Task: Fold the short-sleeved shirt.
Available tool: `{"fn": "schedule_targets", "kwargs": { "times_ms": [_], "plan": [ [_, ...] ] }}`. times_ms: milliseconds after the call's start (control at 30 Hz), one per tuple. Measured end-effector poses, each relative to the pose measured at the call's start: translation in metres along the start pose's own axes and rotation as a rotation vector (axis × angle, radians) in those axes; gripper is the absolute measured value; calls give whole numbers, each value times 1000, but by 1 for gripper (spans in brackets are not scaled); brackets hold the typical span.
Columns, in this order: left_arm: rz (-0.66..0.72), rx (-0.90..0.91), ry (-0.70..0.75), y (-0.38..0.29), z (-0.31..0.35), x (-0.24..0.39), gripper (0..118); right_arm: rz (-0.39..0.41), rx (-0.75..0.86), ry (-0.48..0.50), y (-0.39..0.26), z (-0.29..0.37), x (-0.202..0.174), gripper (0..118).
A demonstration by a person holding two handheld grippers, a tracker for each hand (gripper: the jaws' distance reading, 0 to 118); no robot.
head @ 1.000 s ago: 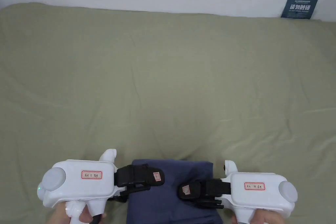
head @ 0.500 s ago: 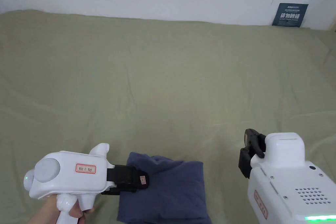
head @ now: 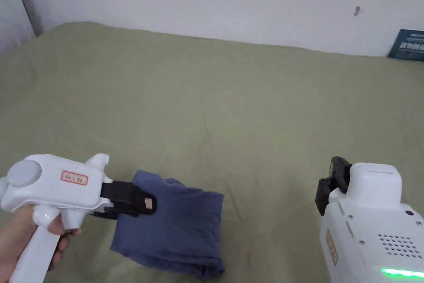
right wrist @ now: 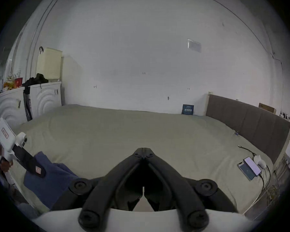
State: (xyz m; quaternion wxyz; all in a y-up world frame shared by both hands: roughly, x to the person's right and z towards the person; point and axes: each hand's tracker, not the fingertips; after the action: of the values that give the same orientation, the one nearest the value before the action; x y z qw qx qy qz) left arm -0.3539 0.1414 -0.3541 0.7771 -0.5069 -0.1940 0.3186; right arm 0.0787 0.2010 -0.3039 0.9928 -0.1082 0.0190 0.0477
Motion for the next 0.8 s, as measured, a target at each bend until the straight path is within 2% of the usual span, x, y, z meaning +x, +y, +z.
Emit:
{"fn": "schedule_targets", "kwargs": {
  "times_ms": [100, 233, 500, 800],
  "plan": [
    [17, 15, 34, 17, 38, -36, 26, 17, 13, 26, 4, -6, -30, 0],
    [55, 18, 67, 41, 85, -87, 26, 2, 10, 84, 5, -17, -73, 0],
    [143, 60, 216, 83, 159, -166, 26, 26, -4, 216, 1, -45, -164, 0],
    [150, 50, 295, 113, 190, -204, 26, 52, -36, 326, -12, -69, -220, 0]
  ]
}}
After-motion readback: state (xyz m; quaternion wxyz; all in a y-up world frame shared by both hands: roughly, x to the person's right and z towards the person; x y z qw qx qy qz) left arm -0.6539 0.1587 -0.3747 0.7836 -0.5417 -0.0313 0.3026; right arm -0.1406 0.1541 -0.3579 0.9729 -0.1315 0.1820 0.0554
